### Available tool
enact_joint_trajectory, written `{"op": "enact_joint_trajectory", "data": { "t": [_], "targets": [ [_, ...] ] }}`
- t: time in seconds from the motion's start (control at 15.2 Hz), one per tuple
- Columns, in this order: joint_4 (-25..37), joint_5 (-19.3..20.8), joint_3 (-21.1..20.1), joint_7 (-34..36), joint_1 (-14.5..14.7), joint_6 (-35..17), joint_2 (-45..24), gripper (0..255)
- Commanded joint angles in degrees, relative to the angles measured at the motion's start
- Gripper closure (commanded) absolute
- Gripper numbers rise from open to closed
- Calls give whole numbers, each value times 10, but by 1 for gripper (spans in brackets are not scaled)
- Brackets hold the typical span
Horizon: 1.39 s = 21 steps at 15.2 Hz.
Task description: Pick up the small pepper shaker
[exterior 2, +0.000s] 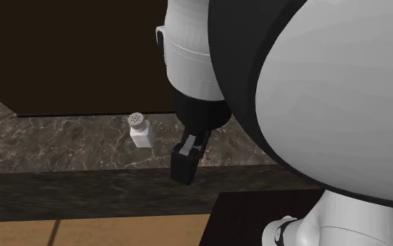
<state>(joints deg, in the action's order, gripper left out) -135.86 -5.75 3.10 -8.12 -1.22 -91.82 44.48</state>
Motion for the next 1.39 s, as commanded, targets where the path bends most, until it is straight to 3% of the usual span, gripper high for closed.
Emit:
{"op": "enact_joint_trajectory", "data": {
  "t": [0.0, 0.59, 1.25, 1.32],
  "targets": [
    [0, 0, 0, 0, 0, 0, 0, 0],
    [53, 25, -14, 14, -13, -172, -136, 0],
    [1, 26, -15, 12, -15, -241, -147, 0],
    [2, 25, -17, 14, -14, -239, -146, 255]
  ]
}}
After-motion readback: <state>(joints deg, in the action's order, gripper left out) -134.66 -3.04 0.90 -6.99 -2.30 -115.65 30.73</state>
